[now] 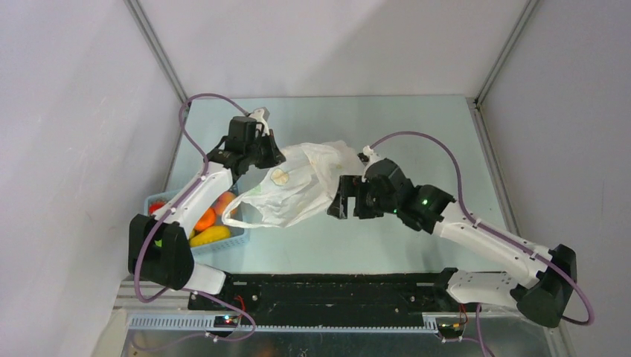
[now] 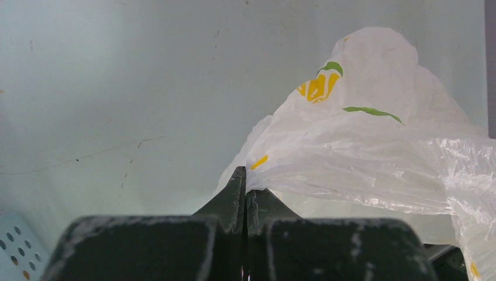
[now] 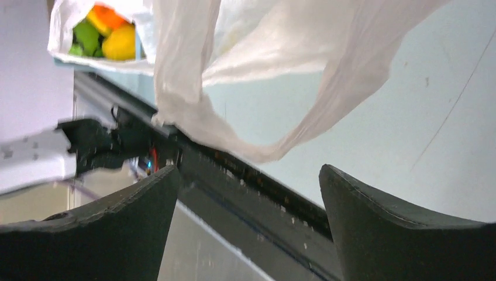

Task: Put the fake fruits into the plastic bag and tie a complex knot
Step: Adjust the plastic bag at the center of the board.

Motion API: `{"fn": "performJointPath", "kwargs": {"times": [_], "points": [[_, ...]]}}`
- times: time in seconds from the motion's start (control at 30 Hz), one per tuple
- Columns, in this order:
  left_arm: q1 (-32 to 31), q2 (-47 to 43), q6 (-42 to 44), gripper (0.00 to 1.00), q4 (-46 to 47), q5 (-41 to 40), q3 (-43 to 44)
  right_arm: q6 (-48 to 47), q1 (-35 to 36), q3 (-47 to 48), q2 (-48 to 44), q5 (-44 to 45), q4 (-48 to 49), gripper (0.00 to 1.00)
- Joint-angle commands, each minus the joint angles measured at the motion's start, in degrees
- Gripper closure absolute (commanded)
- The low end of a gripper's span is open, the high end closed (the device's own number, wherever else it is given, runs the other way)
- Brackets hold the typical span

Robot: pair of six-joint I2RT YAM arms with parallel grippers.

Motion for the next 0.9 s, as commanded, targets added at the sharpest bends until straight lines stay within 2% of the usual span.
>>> {"fn": "performJointPath", "kwargs": {"times": [0.0,0.17,0.3,0.47,0.6,0.73,0.8,0.87], "points": [[0.4,-2.1,-1.0,1.00,2.2,1.9,0.7,12.0,5.9,-4.3,-0.6,26.0,11.5,0.05],[0.4,-2.4,-1.0,1.00,2.1,1.8,0.7,16.9,7.2,-9.7,3.3,31.4,21.9,0.03],[0.4,-2.4,-1.0,1.00,2.2,2.0,0.7,17.0,7.2,-10.5,7.7,30.4,27.5,0.03],[0.4,-2.5,-1.0,1.00,2.2,2.2,0.7,14.4,7.2,-11.7,11.5,29.0,40.2,0.03],[0.4,-2.6,-1.0,1.00,2.2,2.4,0.7,14.2,6.6,-10.7,14.1,31.4,42.1,0.03],[0.4,-2.6,-1.0,1.00,2.2,2.7,0.8,14.7,4.0,-9.4,16.8,32.7,38.6,0.12],[0.4,-2.7,-1.0,1.00,2.2,2.5,0.8,14.8,2.4,-9.5,17.6,32.8,37.3,0.20],[0.4,-2.9,-0.8,1.00,2.0,2.1,0.9,14.0,1.0,-9.4,17.7,33.5,36.2,0.33]]}}
